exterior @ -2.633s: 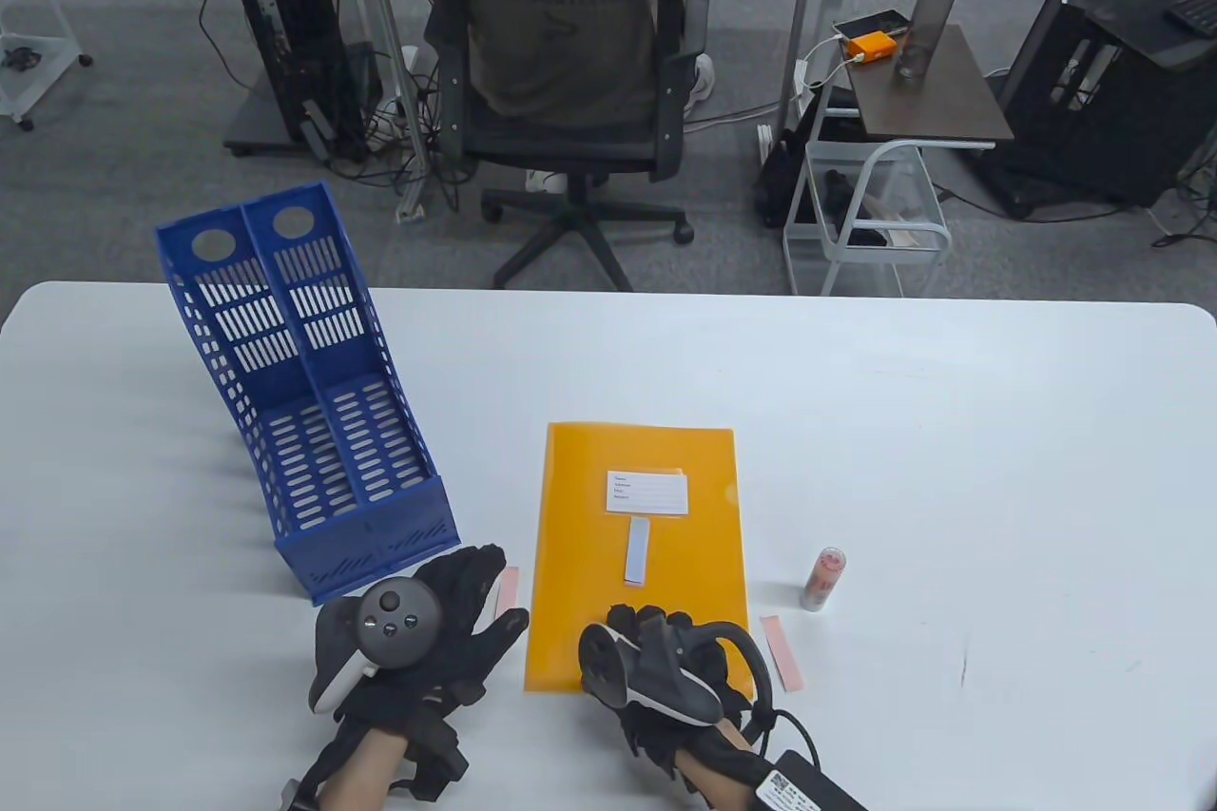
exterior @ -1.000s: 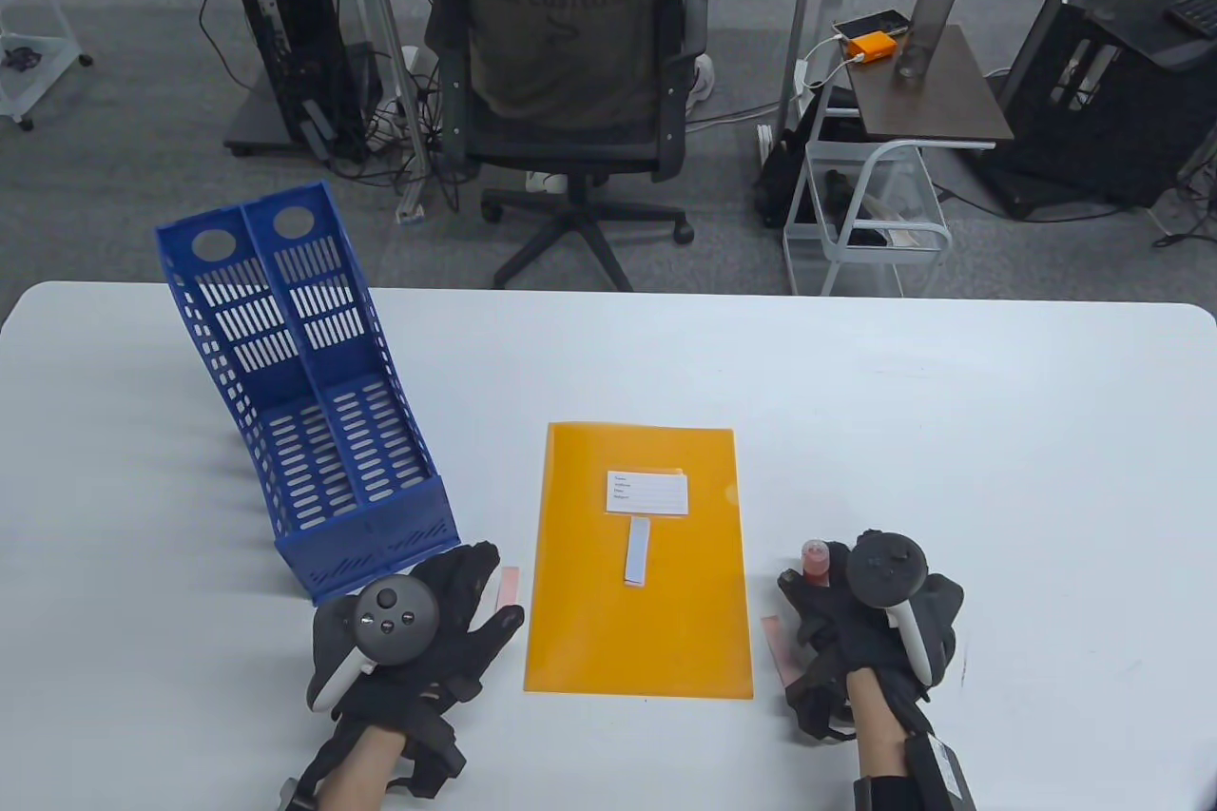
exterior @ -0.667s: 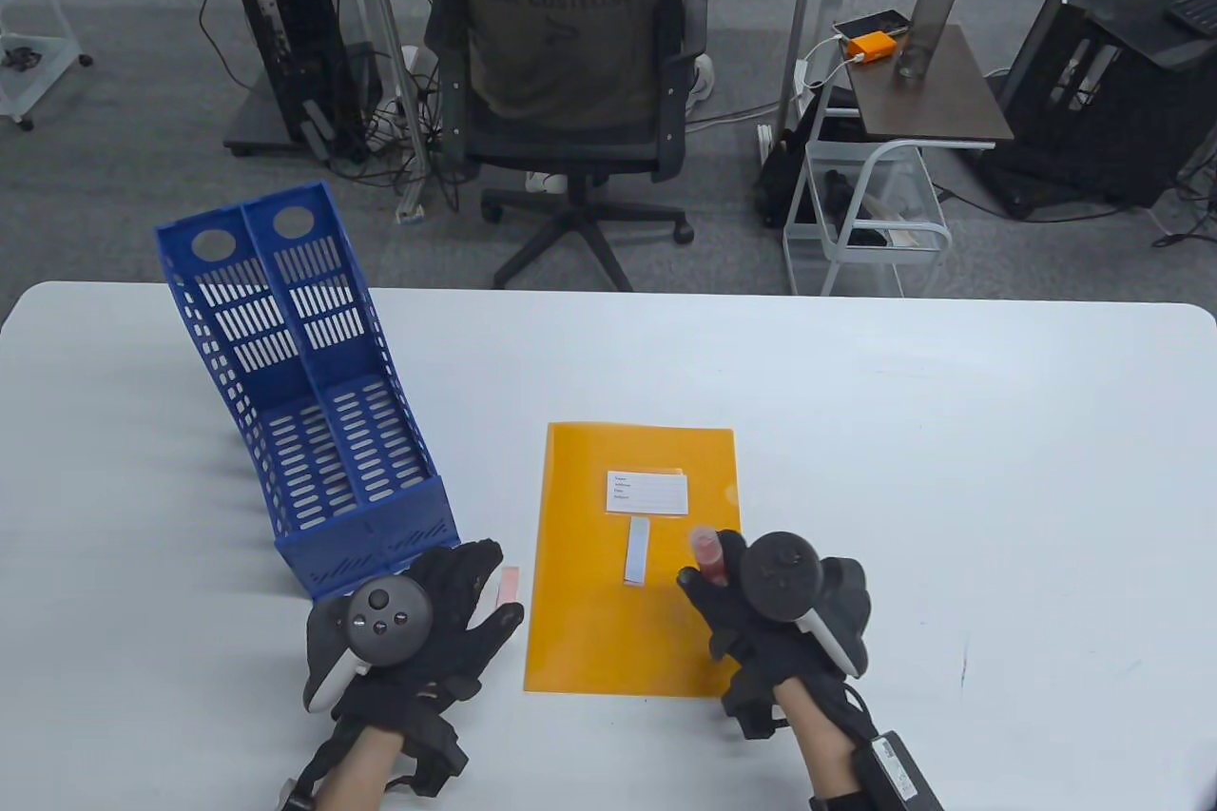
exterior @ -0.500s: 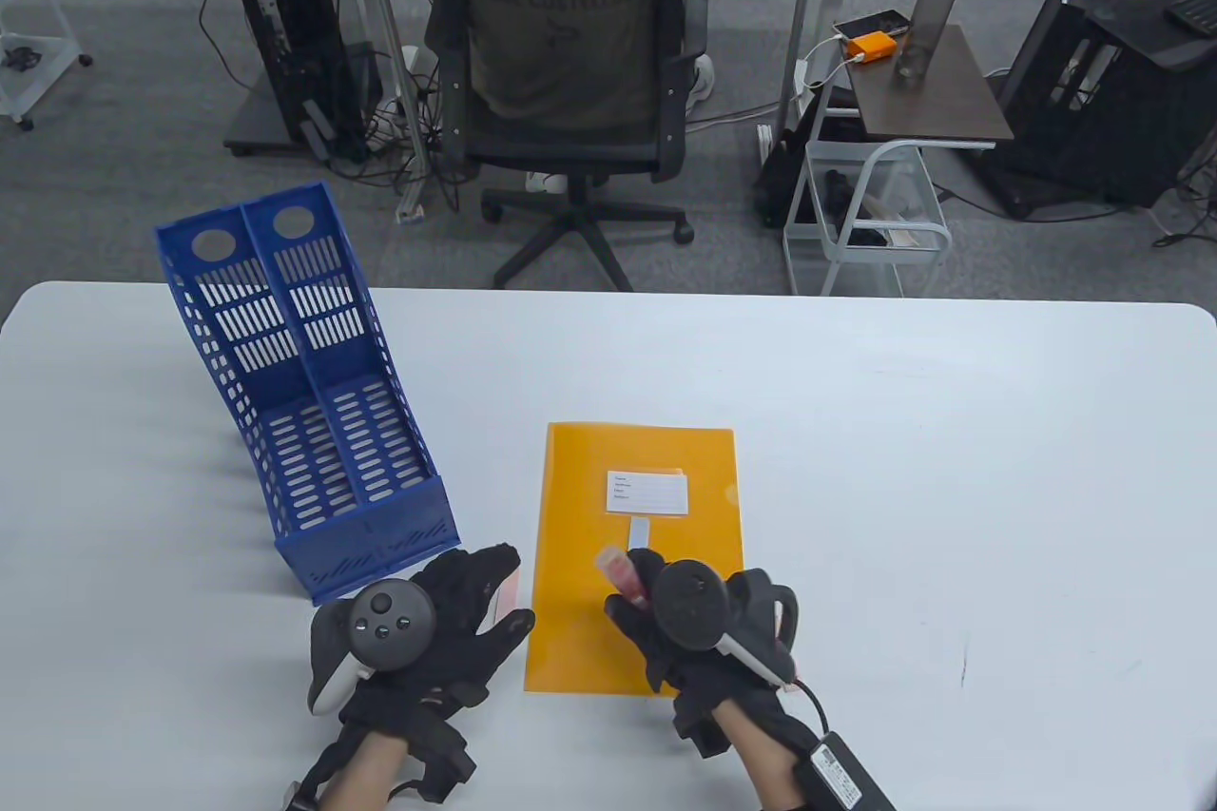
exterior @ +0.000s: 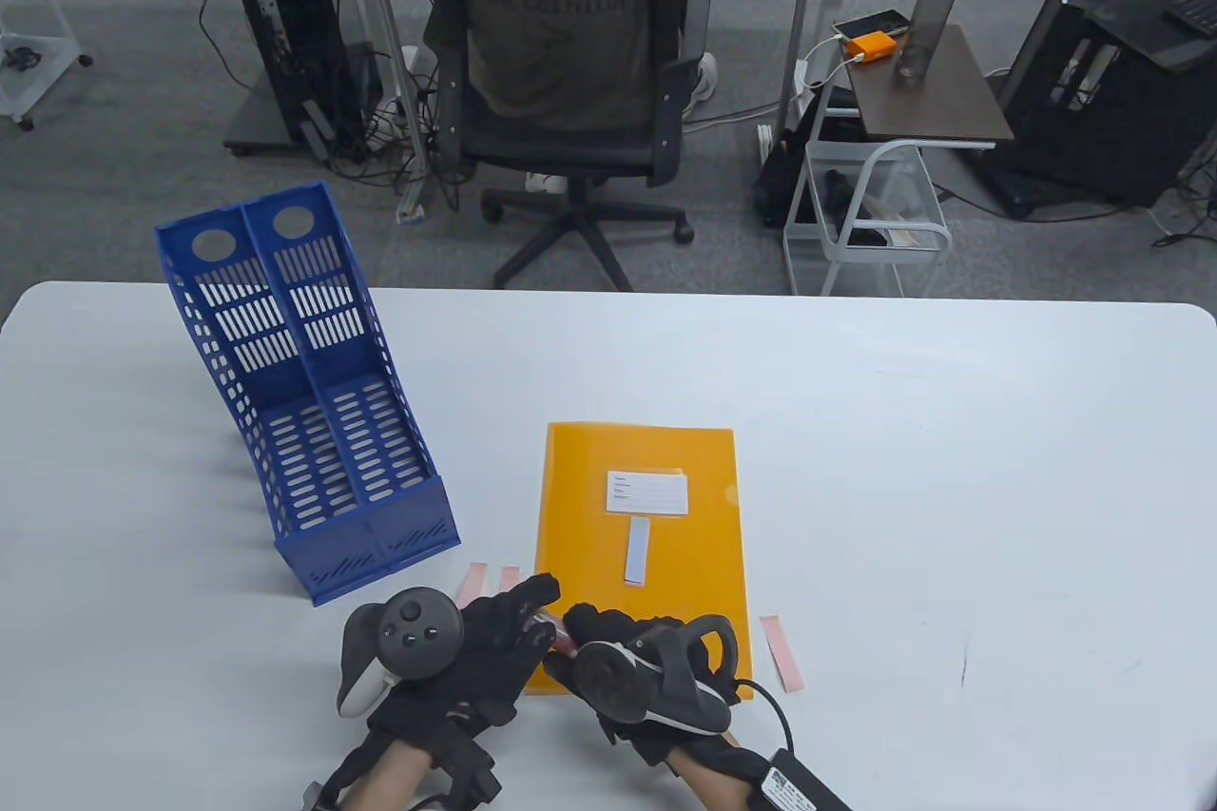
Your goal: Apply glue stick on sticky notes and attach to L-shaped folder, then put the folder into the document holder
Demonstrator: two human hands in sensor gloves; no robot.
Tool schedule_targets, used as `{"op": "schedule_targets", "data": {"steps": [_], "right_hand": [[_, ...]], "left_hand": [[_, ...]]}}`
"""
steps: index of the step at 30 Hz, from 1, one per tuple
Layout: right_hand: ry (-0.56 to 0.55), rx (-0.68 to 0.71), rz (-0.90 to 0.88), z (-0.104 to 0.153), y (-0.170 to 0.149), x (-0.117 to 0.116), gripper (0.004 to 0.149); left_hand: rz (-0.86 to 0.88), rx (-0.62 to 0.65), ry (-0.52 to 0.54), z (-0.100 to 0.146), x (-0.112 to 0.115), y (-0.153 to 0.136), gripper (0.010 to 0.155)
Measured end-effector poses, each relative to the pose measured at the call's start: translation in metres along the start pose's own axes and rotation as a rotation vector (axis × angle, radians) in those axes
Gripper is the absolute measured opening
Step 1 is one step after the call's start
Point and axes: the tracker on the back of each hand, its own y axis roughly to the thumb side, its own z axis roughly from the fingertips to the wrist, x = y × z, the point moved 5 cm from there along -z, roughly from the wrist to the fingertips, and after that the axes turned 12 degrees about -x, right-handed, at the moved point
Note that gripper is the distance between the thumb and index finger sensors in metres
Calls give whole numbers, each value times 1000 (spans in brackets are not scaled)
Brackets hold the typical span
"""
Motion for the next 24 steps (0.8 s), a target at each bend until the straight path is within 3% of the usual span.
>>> {"op": "schedule_targets", "data": {"steps": [5, 12, 18, 24], "right_hand": [[32, -7, -31, 6, 1, 0, 58], [1, 1, -101, 6, 2, 7, 58], [-16, -39, -120, -1, -10, 9, 58], [8, -77, -107, 0, -28, 7, 59]], "left_hand": [[3, 18, -24, 0, 4, 4, 58], [22, 85, 63, 0, -8, 5, 59], [-32, 49, 94, -11, -18, 11, 58], [-41, -20, 147, -8, -42, 8, 57]]}}
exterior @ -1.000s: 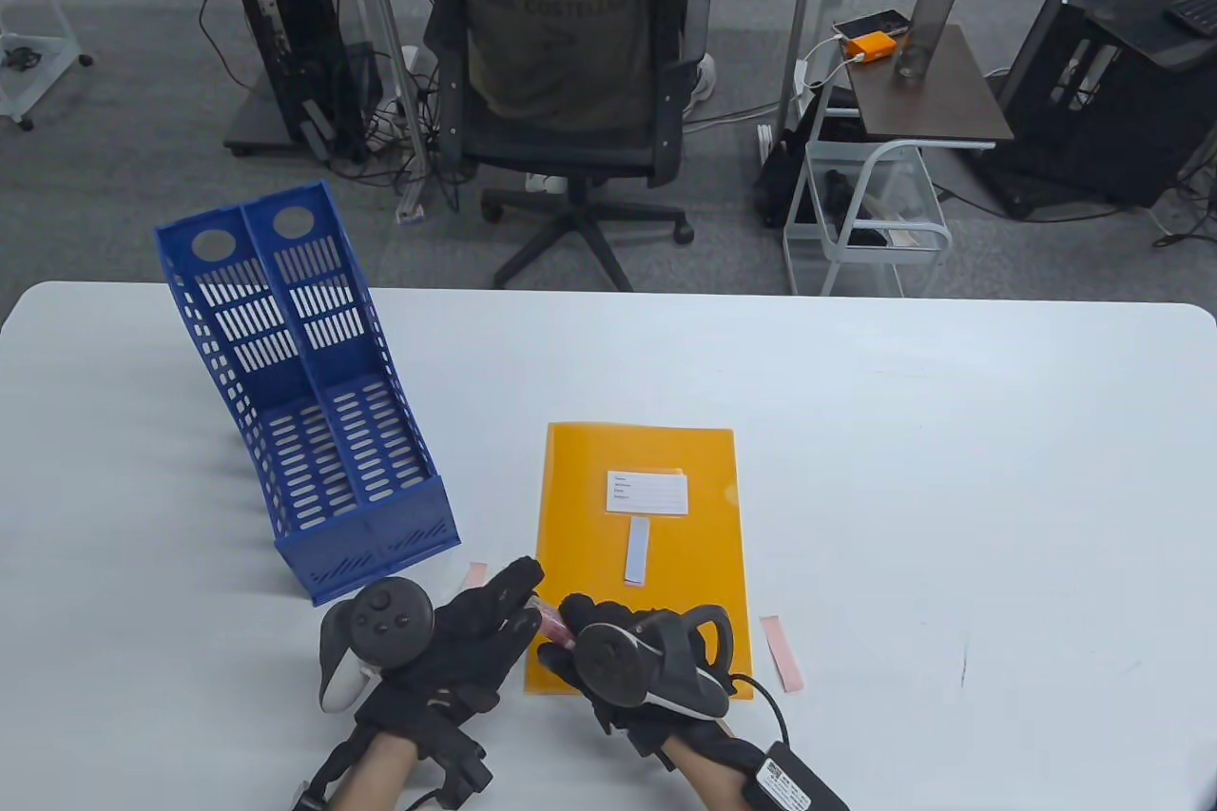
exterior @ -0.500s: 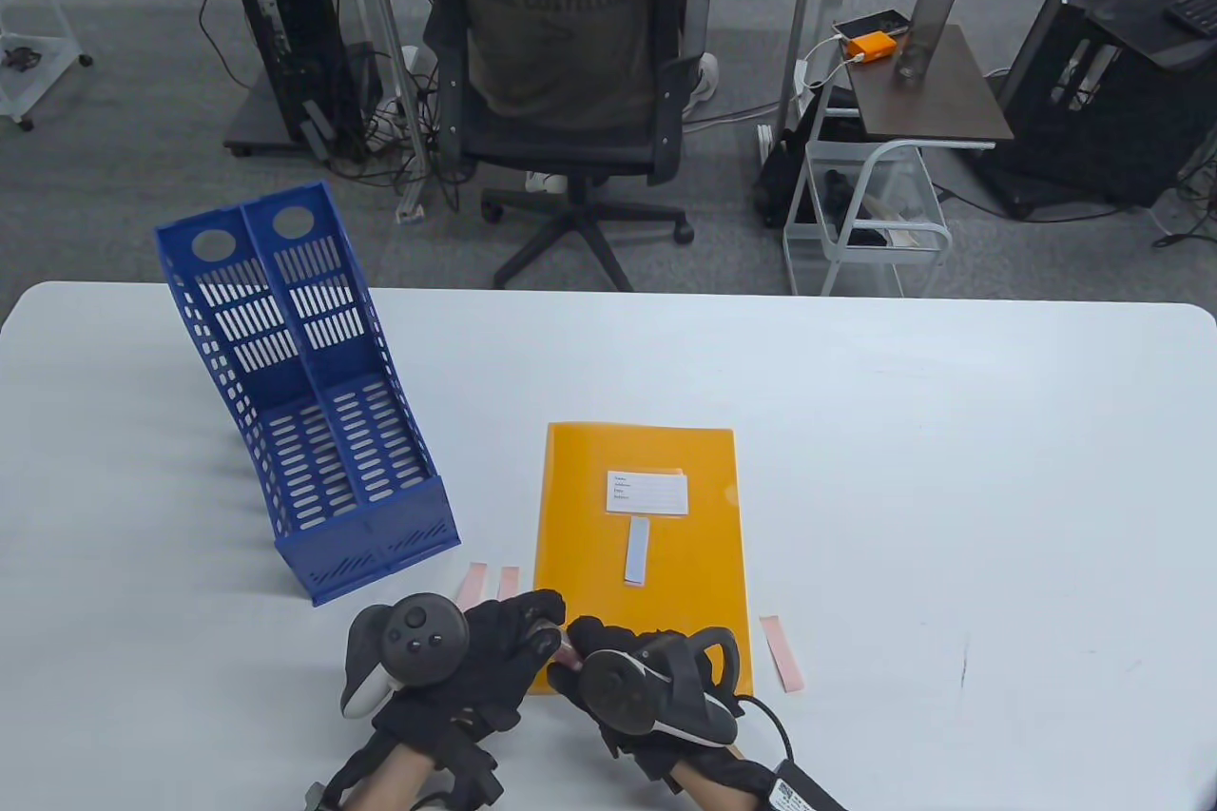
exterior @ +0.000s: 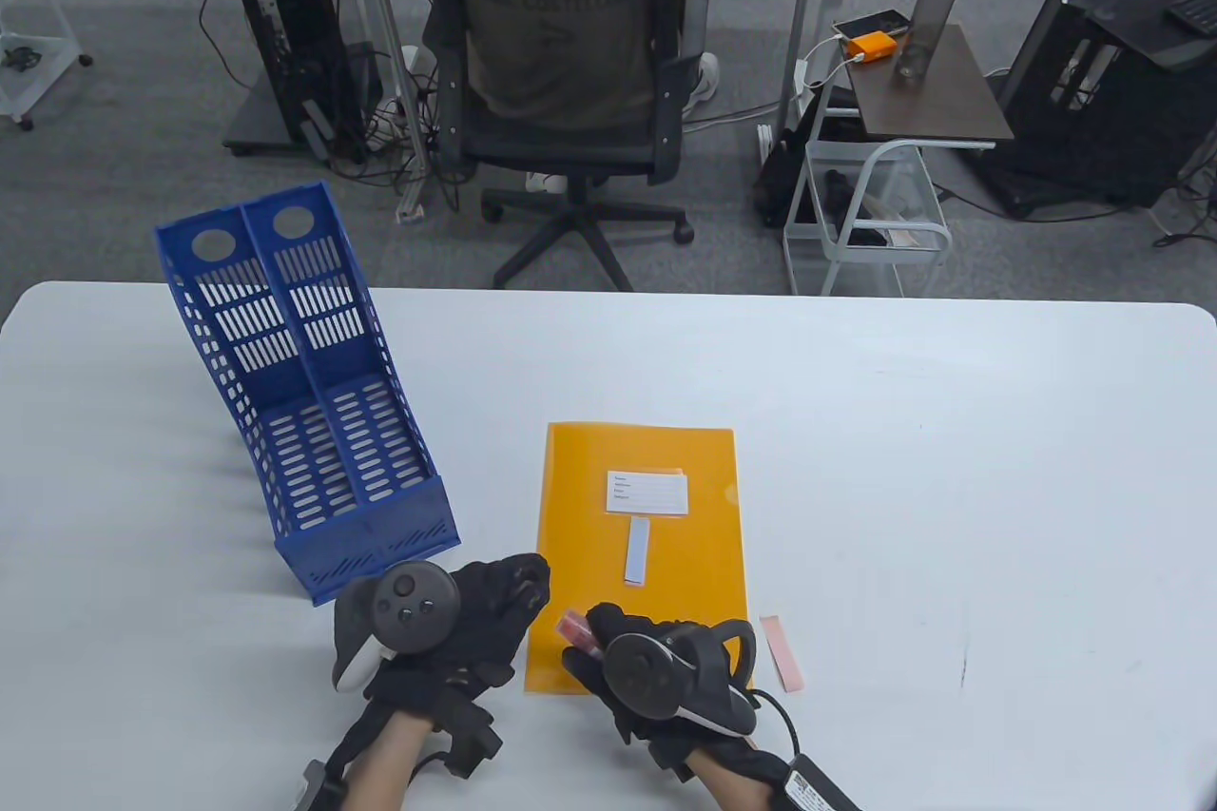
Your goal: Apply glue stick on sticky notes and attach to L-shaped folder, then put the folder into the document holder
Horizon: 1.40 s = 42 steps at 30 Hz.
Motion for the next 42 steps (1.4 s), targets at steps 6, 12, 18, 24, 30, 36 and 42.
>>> {"op": "schedule_targets", "data": {"steps": [6, 12, 18, 24, 30, 36, 42], "right_hand": [[45, -22, -23, -4, -6, -5, 59], [60, -16, -21, -3, -5, -7, 60], [85, -11, -20, -1, -2, -9, 60], [94, -10, -33, 0, -1, -9, 61], [106, -13, -26, 1, 0, -10, 61], [117, -13, -14, 1, 0, -11, 62], [127, -18, -7, 1, 0, -11, 62]], "left_hand": [[-227, -93, 67, 12, -26, -18, 52], [-405, -227, 92, 29, -44, -53, 55], [-554, -384, 8, 29, -29, -88, 53], [-618, -474, -47, 20, -13, -109, 53], [-658, -508, -45, 17, -5, -115, 62], [-684, -519, -64, 15, 3, -119, 62], [-689, -525, -76, 14, 4, -119, 62]]}}
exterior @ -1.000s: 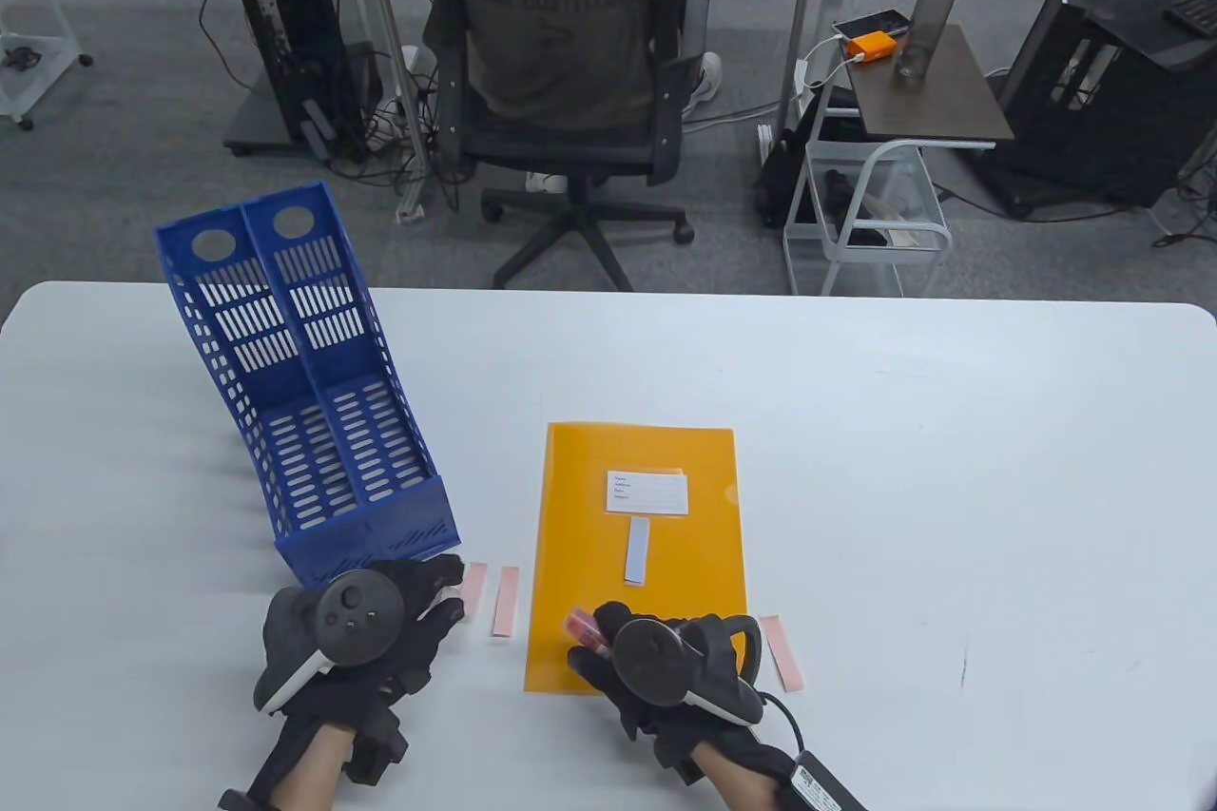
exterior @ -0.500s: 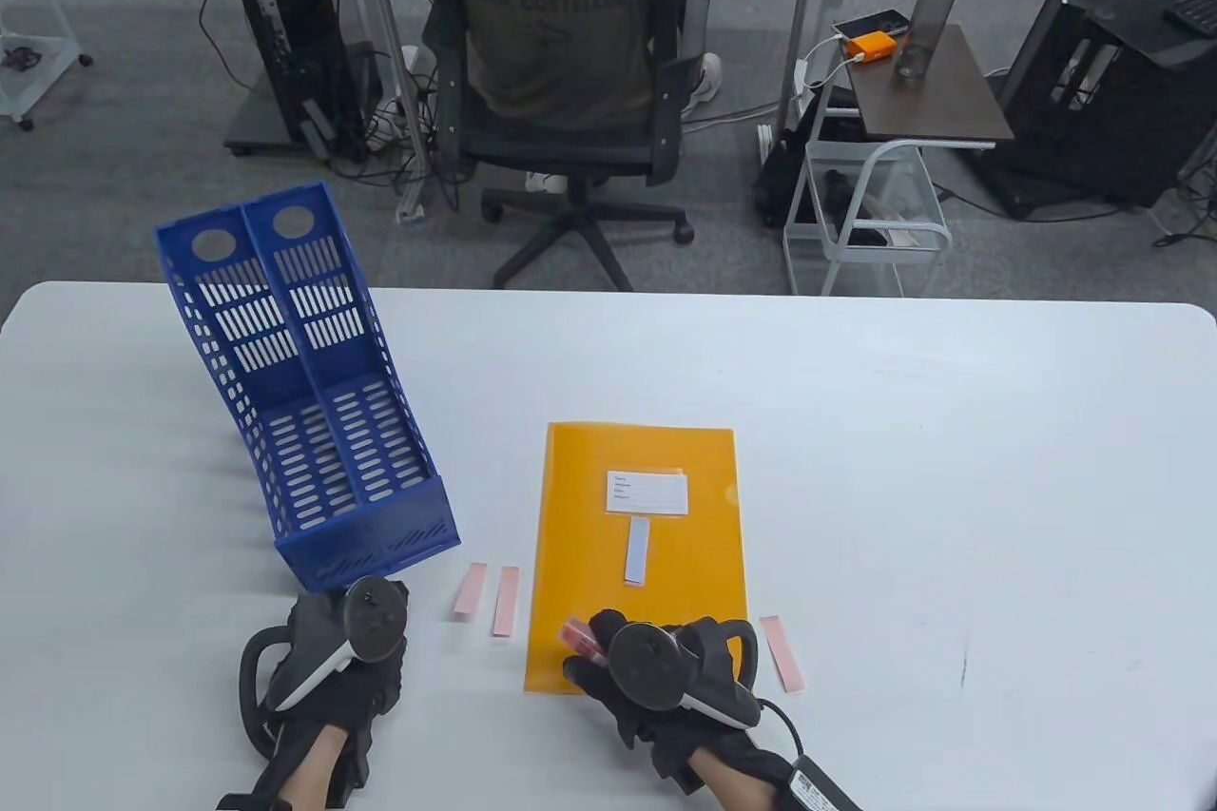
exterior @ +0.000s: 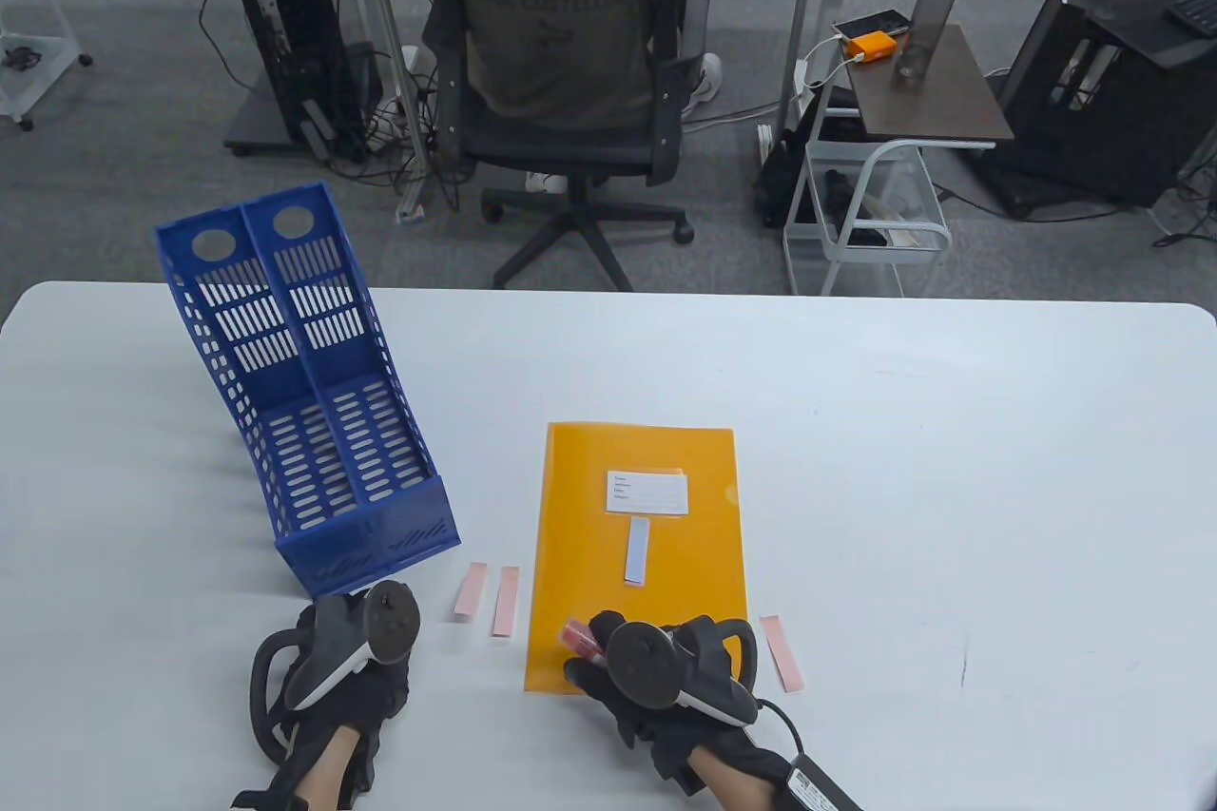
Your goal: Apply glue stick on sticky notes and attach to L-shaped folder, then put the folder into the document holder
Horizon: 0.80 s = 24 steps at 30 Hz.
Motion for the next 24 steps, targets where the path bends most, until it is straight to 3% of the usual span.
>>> {"op": "schedule_targets", "data": {"steps": [6, 13, 19, 24], "right_hand": [[2, -7, 10, -1, -1, 0, 62], [-1, -19, 25, -1, -1, -1, 64], [20, -19, -10, 0, 2, -1, 65], [-33, 2, -59, 2, 5, 8, 72]], "left_hand": [[48, 2, -4, 2, -5, -3, 69], [221, 77, 65, 17, -41, 3, 68], [401, 285, 25, 34, -74, 33, 69], [450, 449, -32, 38, -75, 70, 80]]}}
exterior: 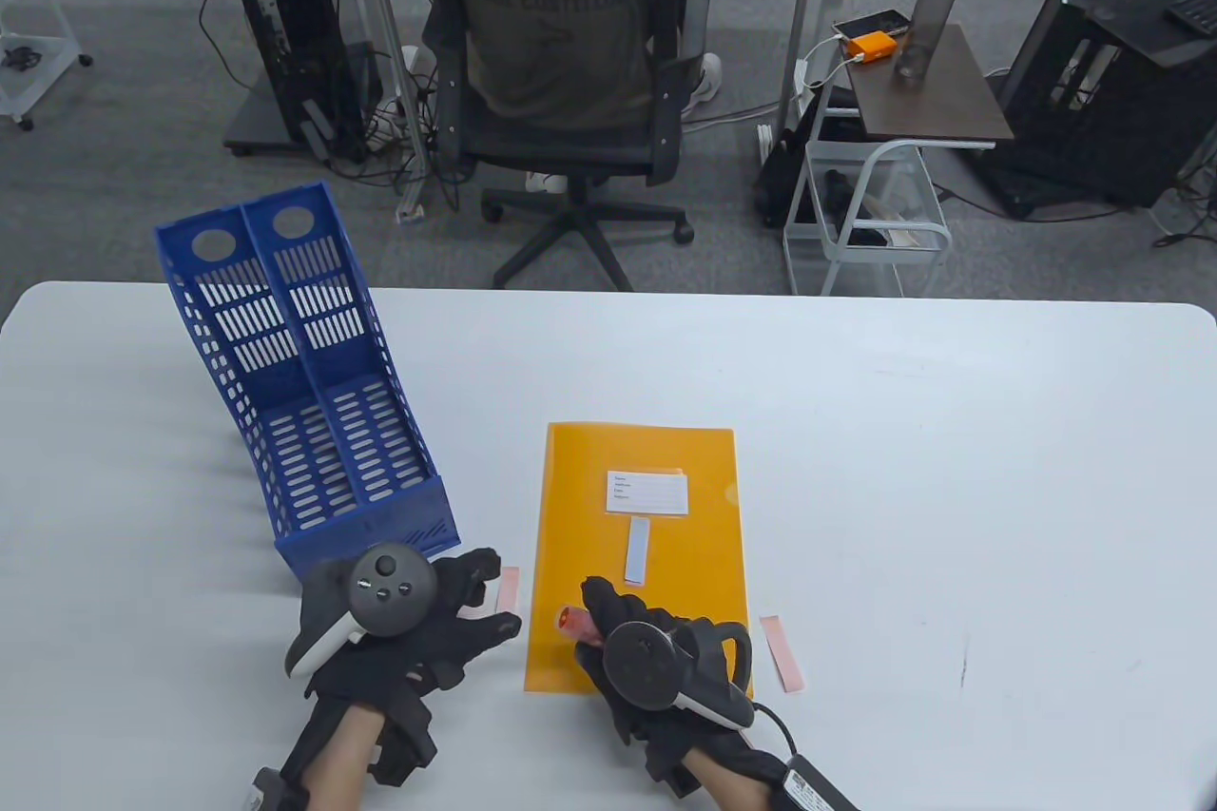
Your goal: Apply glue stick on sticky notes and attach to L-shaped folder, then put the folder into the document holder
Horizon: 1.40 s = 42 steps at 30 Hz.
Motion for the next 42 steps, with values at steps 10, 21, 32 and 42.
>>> {"op": "schedule_targets", "data": {"steps": [10, 21, 32, 42], "right_hand": [[-41, -2, -40, -1, -5, 4, 88], [-152, -3, -226, 3, -14, 27, 64], [20, 20, -591, -7, -33, 25, 66], [32, 34, -624, -8, -37, 28, 63]], "left_hand": [[207, 131, -78, -16, 44, 23, 78], [539, 168, -71, -10, 33, 1, 59], [716, 176, -150, -14, 38, -17, 59], [751, 221, -183, -15, 44, -15, 58]]}}
